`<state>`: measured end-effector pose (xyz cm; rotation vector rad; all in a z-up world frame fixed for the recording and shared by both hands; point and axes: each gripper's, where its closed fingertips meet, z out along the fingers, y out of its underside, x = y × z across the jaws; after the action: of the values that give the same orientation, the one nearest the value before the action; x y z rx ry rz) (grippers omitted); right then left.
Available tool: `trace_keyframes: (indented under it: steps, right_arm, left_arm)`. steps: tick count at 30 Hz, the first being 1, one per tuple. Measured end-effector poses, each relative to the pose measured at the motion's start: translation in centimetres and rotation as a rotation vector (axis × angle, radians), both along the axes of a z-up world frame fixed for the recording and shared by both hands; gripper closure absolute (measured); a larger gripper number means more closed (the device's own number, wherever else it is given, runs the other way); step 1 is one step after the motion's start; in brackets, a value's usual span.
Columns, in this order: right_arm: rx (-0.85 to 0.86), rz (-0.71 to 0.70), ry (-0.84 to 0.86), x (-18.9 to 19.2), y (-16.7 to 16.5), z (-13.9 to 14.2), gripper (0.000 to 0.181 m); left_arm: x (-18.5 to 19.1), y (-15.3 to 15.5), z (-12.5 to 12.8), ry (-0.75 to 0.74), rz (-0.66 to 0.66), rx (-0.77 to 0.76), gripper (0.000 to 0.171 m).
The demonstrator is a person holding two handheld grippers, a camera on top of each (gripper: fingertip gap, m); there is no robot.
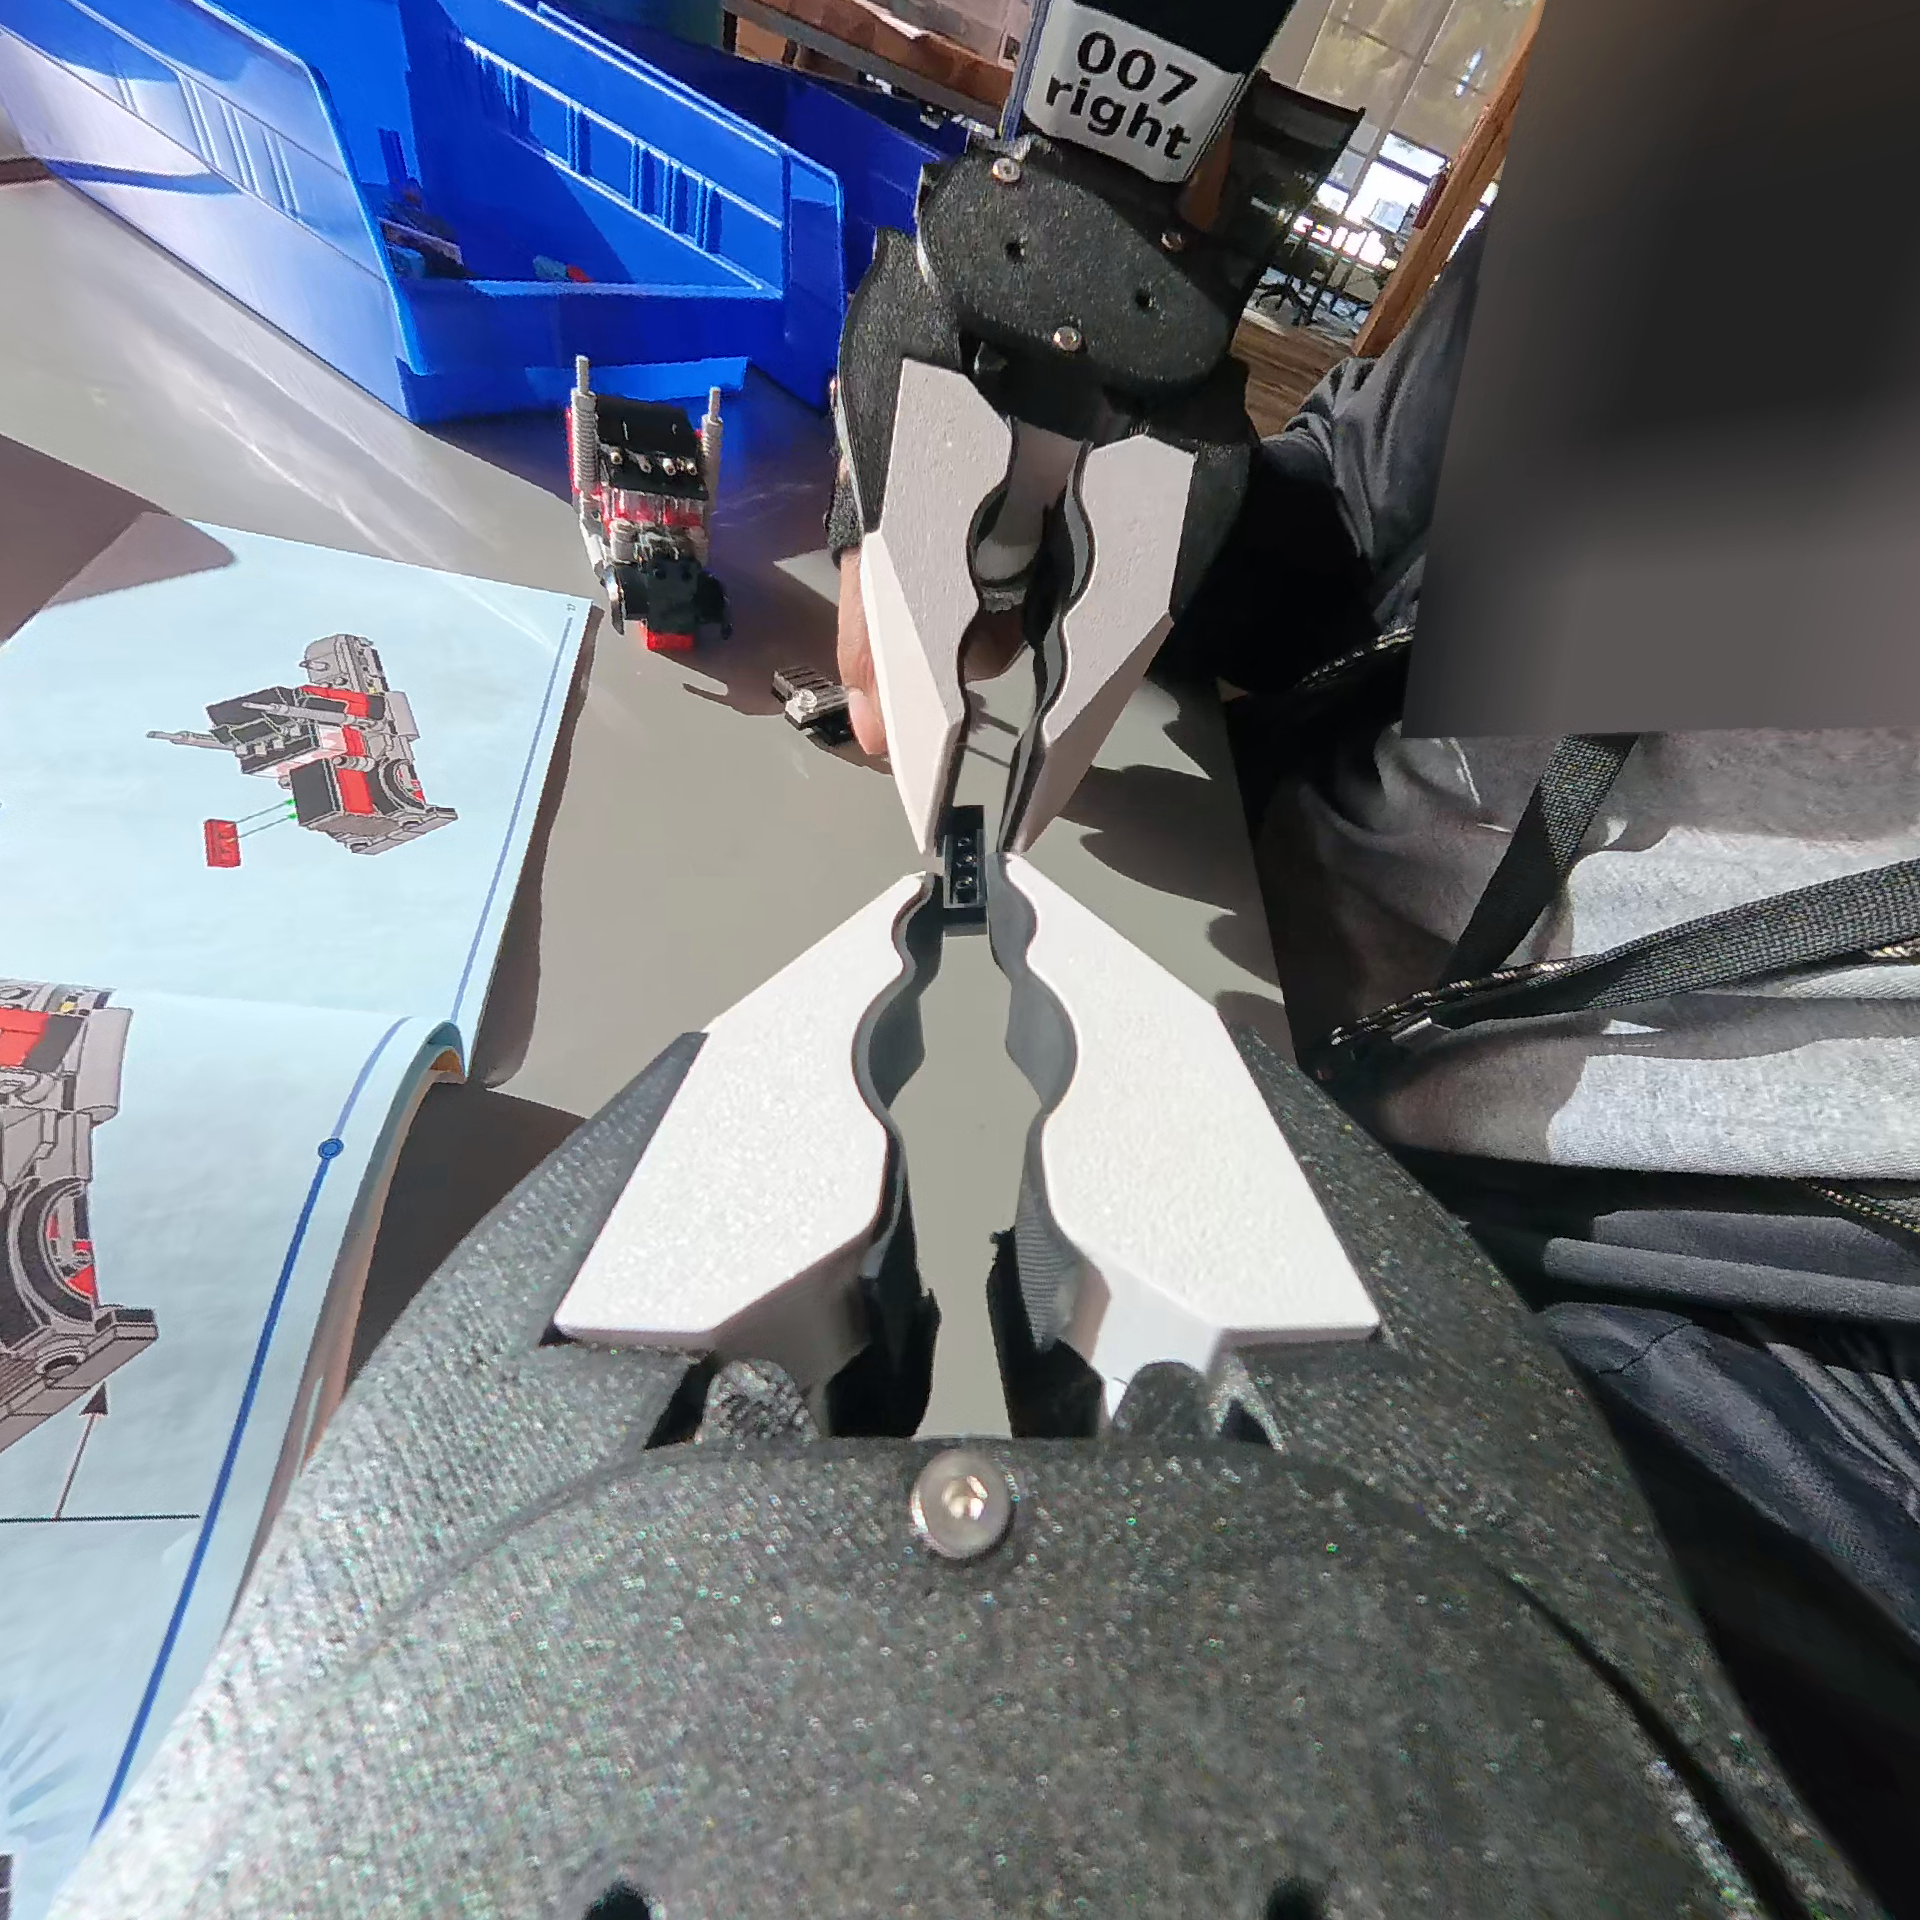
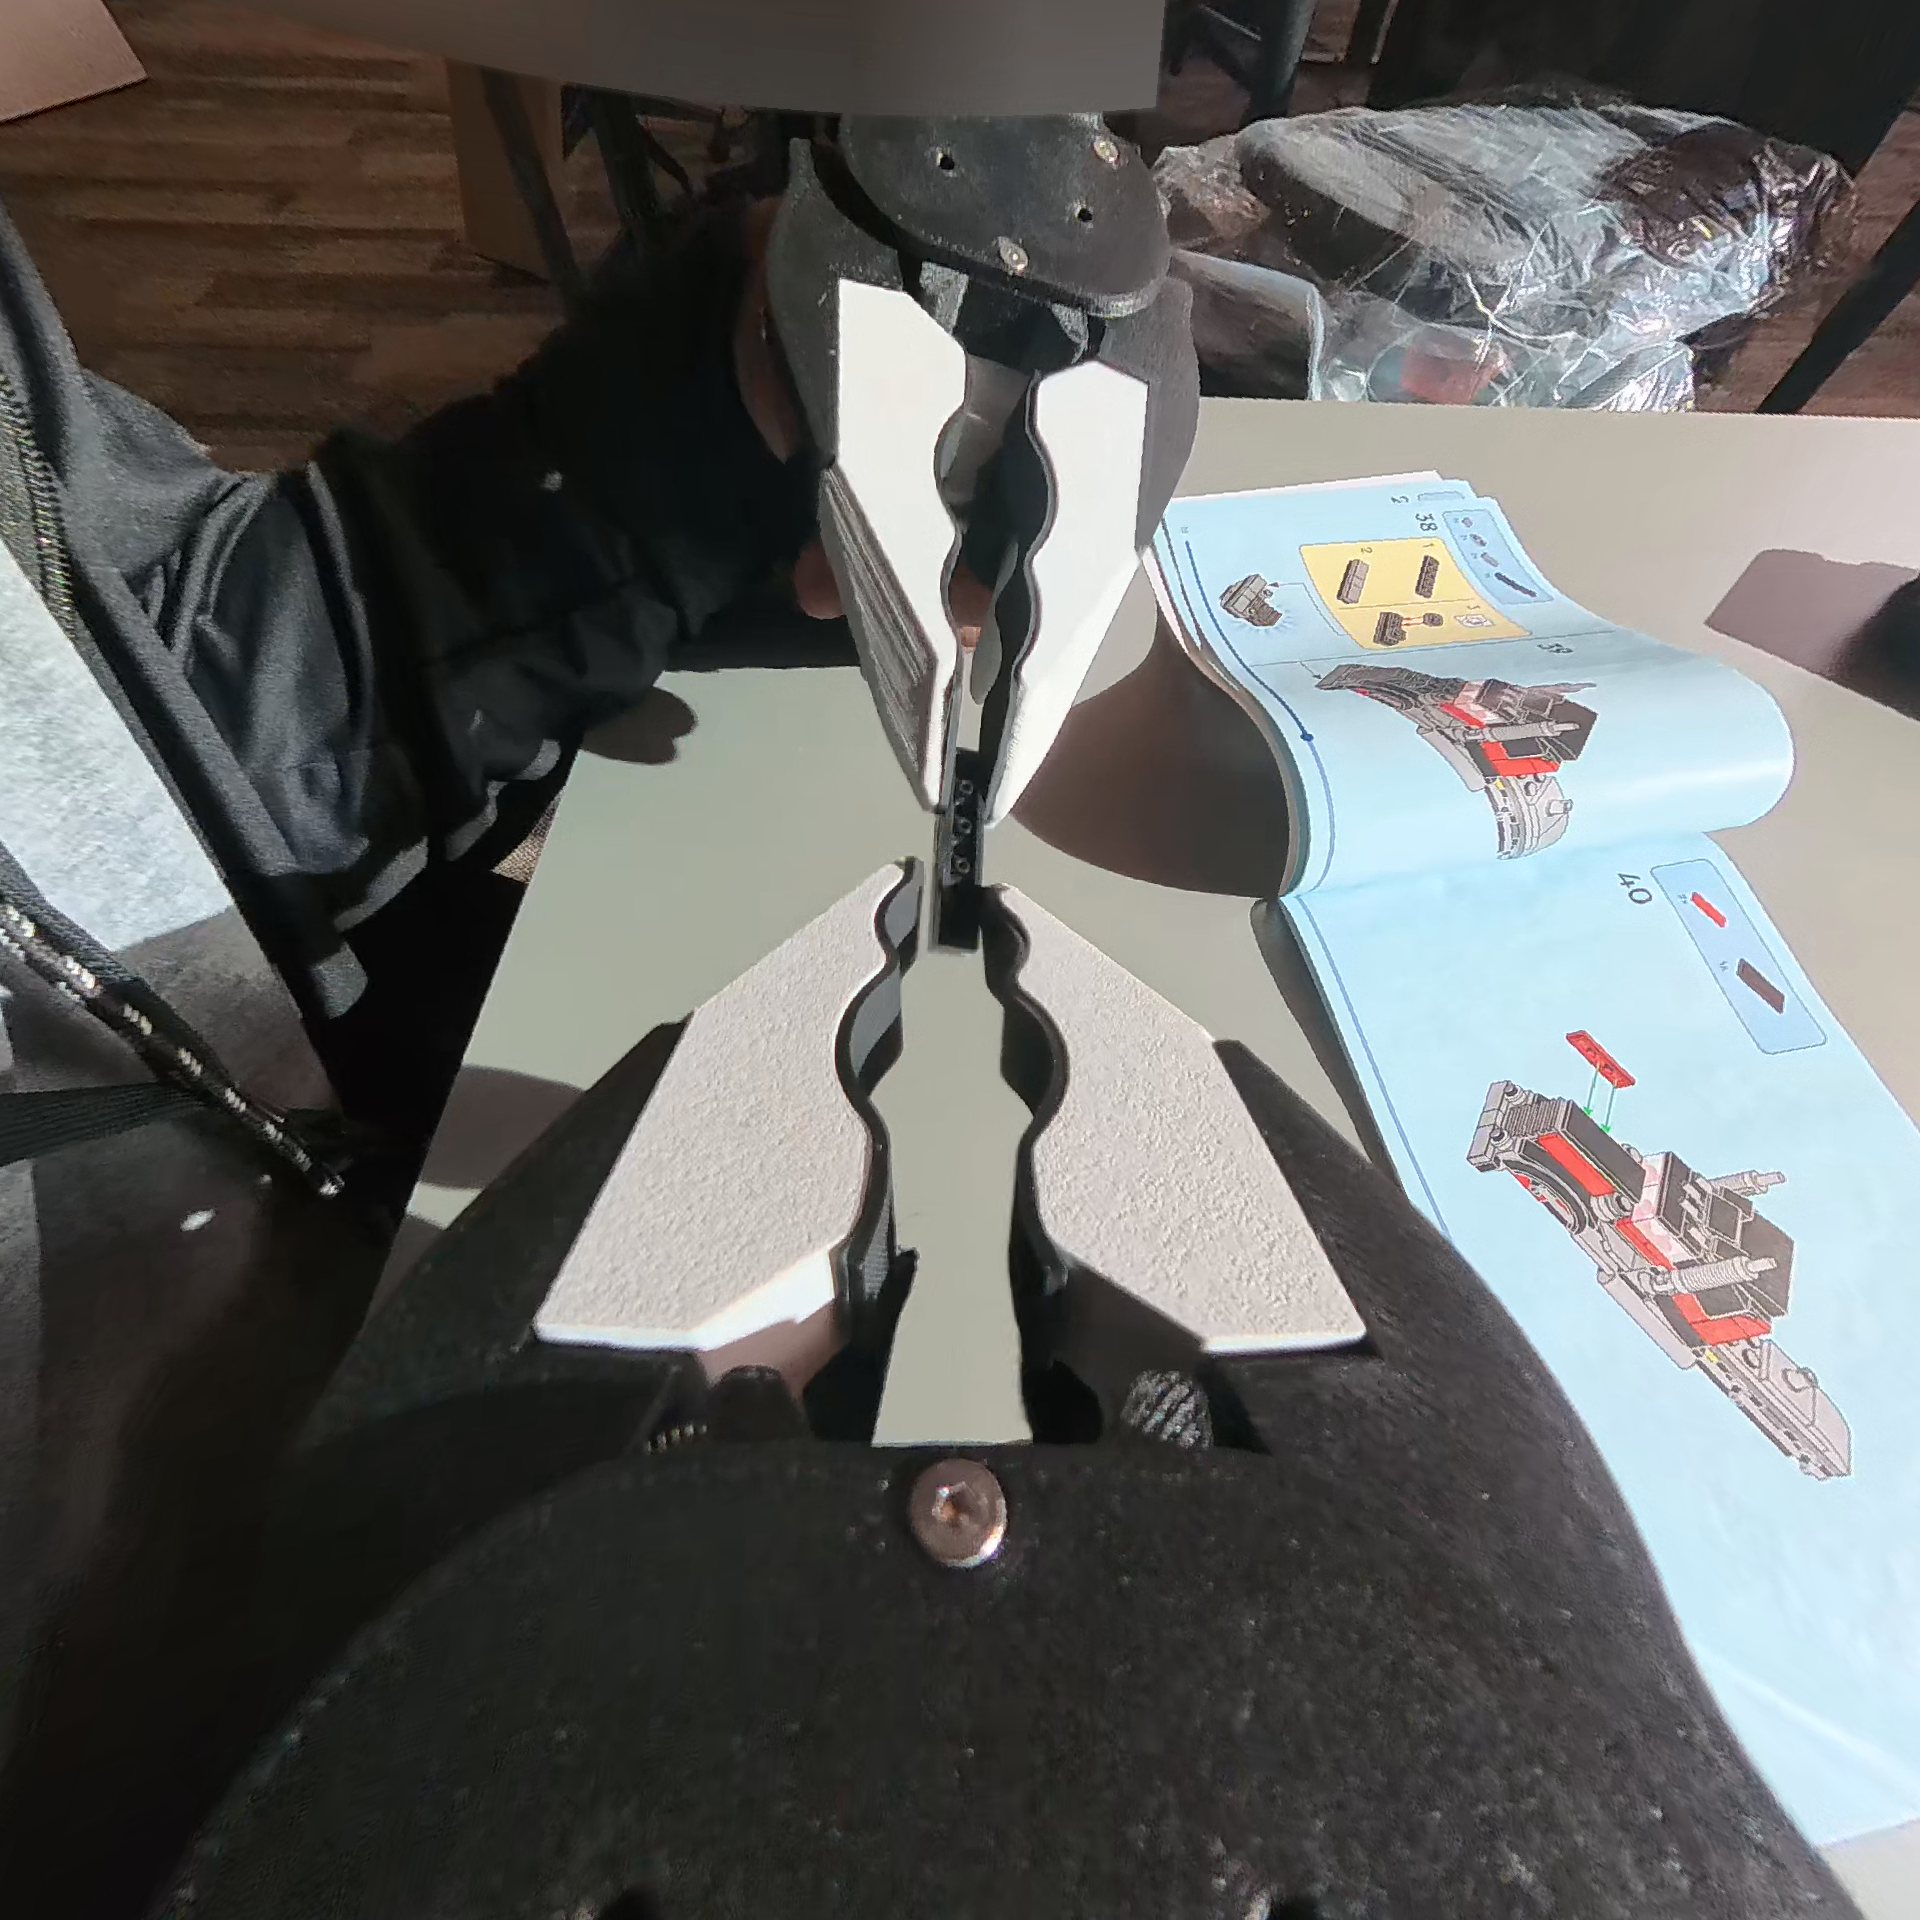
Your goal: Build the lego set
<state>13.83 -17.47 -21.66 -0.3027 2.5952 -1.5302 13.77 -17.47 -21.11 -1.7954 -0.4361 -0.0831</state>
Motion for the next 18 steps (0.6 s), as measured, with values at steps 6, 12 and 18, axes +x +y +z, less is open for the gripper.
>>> trace_keyframes:
  steps: [6,12,18]
  right_arm:
    - [-0.021,-0.029,0.020,-0.9,0.5,0.6,0.164]
    - [-0.075,-0.075,0.039,-2.3,2.1,1.9,0.162]
    - [-0.099,-0.186,0.055,-4.7,6.6,2.4,0.162]
  left_arm:
    - [-0.5,-0.3,0.2,0.011,0.031,0.010,0.162]
    - [-0.9,-0.7,0.3,0.014,0.057,0.011,0.162]
    - [-1.4,-0.6,0.2,0.019,0.070,-0.005,0.162]
